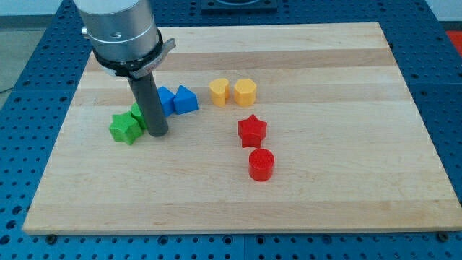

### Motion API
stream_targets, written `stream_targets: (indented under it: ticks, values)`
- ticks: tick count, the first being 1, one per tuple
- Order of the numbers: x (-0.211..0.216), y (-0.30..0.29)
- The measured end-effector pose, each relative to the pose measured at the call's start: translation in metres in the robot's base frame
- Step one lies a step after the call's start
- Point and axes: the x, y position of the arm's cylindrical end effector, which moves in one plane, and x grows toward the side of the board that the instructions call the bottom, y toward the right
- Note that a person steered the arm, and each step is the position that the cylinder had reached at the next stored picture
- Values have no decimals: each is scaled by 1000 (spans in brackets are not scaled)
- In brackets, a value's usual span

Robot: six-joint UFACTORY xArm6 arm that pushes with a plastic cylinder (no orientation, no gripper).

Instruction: Push the green star to the left side of the green circle

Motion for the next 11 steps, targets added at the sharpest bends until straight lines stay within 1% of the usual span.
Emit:
stream_targets:
  ticks: [1, 2, 3, 4, 5, 7, 8, 9, 10, 11]
  values:
    - [-9, -6]
    - [-9, -6]
    - [11, -2]
    - [25, -12]
    - [19, -38]
    - [-28, -46]
    - [-20, -46]
    - [5, -51]
    - [11, -80]
    - [1, -88]
